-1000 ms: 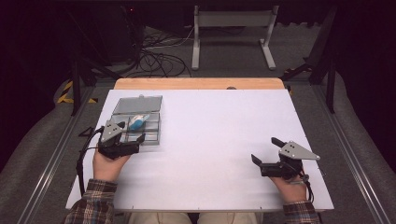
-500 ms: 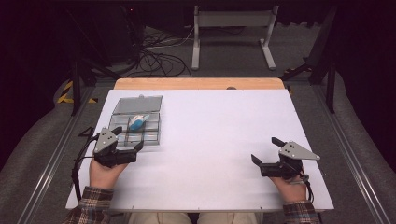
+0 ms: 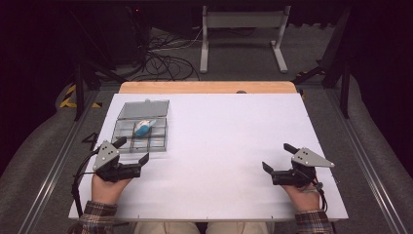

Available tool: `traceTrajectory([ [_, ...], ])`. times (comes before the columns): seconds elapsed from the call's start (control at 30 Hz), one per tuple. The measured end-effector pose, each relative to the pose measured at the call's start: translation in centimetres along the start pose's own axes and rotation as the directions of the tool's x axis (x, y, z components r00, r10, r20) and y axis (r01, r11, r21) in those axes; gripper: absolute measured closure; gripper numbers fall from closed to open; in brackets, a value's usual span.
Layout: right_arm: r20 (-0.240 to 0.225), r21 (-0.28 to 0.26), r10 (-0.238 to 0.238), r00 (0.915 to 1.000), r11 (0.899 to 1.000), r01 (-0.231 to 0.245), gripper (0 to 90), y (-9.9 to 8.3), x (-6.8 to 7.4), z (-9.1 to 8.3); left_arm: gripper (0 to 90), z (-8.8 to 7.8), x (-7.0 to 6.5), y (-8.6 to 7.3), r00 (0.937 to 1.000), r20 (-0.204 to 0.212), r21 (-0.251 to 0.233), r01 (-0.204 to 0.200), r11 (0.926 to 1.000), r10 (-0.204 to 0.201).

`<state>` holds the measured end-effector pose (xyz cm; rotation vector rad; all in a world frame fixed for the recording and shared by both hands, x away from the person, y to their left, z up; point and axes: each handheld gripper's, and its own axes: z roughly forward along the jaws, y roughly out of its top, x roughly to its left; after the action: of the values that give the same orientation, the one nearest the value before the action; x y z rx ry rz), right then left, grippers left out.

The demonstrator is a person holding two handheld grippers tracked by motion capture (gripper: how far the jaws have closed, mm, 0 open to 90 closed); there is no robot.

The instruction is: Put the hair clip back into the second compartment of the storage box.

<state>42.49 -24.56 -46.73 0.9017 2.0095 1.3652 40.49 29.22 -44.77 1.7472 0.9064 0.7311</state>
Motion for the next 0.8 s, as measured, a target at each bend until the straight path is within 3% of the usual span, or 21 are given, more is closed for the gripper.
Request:
traceTrajectory([
  [0.3, -0.001, -0.011, 0.007, 1.0, 1.0, -0.007, 0.0, 0.0, 0.0, -0.1, 3.2, -1.0, 0.1, -0.5, 0.9999, 0.014, -0.048, -0.001, 0.9988, 0.002],
  [0.8, -0.004, -0.018, 0.008, 1.0, 1.0, -0.008, 0.0, 0.0, 0.0, -0.1, 3.2, -1.1, 0.6, -1.1, 0.9995, 0.024, -0.051, 0.023, 0.9984, -0.022],
])
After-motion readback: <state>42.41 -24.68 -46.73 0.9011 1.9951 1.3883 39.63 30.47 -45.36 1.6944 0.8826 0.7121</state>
